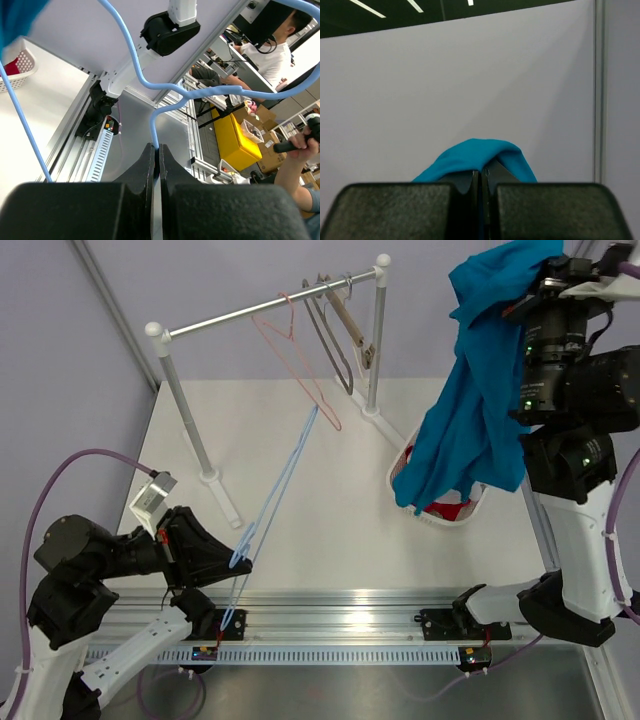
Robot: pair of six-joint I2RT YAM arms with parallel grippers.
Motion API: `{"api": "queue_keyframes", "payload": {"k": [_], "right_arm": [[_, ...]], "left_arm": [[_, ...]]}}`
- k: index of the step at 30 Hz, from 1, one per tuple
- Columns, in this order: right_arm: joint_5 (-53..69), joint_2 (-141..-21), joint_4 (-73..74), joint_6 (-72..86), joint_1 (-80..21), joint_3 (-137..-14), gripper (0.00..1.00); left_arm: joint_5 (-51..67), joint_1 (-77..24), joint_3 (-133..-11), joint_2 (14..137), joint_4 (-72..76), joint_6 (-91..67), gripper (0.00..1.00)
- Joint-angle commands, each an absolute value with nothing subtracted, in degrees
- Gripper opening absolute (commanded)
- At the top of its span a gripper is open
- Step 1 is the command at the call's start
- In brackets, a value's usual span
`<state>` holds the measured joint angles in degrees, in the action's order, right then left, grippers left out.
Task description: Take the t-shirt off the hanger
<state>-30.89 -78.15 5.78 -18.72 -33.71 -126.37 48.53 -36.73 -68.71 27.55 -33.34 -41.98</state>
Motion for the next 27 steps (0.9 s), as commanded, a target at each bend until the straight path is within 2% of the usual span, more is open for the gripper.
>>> {"api": "queue_keyframes", "payload": {"k": [1, 4, 7, 10, 12, 16, 22, 27], "right_arm": [[-30.59, -78.67, 6.07, -18.82, -28.76, -116.69, 0.00], [-29.10, -74.45, 1.06, -14.60, -24.71, -102.46, 0.00], [-24.28, -73.13, 0.62, -7.05, -16.81, -93.55, 0.00], [-22.24, -72.86, 0.70, -3.52, -12.66, -90.01, 0.00], [-21.45, -71.55, 0.79, -3.43, -12.57, -90.26, 0.00], [-20.13, -69.35, 5.35, -3.07, -12.57, -100.61, 0.00], [-23.19, -74.52, 9.05, -12.10, -12.57, -114.33, 0.00], [-23.12, -78.40, 6.96, -11.78, -12.13, -110.24, 0.00]], "left_arm": [[45.71, -36.56, -67.33, 28.56, -31.38, -39.82, 0.00], [44.22, -36.56, -66.53, 28.56, -31.29, -39.38, 0.00], [43.42, -36.56, -66.09, 28.65, -31.29, -39.11, 0.00], [43.24, -36.56, -65.48, 28.83, -31.29, -38.94, 0.00], [42.89, -36.56, -65.39, 29.27, -31.29, -38.67, 0.00], [42.54, -36.56, -65.74, 30.58, -31.38, -37.97, 0.00], [42.28, -36.56, -64.25, 31.11, -28.92, -38.67, 0.00], [41.22, -36.56, -63.81, 30.76, -28.57, -39.11, 0.00]]}}
